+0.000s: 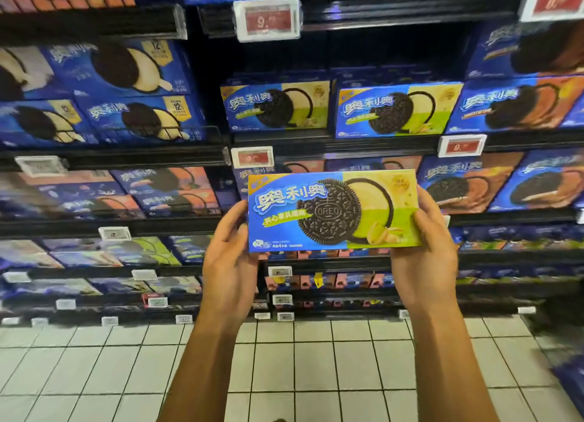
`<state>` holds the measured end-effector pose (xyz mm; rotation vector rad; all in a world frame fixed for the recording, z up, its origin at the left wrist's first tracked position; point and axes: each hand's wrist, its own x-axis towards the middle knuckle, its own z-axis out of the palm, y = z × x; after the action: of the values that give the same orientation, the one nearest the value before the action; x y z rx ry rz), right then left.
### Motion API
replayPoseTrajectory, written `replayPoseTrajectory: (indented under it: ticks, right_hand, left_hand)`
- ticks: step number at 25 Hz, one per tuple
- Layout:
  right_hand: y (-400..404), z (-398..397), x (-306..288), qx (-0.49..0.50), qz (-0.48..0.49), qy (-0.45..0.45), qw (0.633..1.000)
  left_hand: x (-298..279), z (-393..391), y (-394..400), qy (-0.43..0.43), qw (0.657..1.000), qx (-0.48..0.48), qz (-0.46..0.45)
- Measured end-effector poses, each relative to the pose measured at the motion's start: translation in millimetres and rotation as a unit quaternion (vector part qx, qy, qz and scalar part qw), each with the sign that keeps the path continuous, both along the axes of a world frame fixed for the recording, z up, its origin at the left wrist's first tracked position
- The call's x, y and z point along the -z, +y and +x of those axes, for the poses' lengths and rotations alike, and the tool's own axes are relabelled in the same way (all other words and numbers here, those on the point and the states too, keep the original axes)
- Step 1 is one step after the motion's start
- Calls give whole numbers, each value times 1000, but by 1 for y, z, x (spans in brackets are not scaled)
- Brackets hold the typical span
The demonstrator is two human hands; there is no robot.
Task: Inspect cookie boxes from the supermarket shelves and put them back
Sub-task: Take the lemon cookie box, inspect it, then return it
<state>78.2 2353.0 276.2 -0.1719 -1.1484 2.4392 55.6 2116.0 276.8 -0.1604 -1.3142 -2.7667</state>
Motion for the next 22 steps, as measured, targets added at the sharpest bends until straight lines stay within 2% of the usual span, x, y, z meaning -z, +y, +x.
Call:
replayPoseTrajectory:
  ticks: [5, 13, 22]
  right_hand:
    - [-6, 20, 11, -48, -57, 22, 997]
    - [-16, 35, 3, -99, 8, 34, 994]
    - [-20, 33, -8, -124, -30, 67, 990]
  left_hand:
    - [5, 25, -3, 1, 999, -33, 10]
    - [12, 42, -17, -16, 999, -43, 1]
    - [-5, 30, -25, -21, 999, -29, -7]
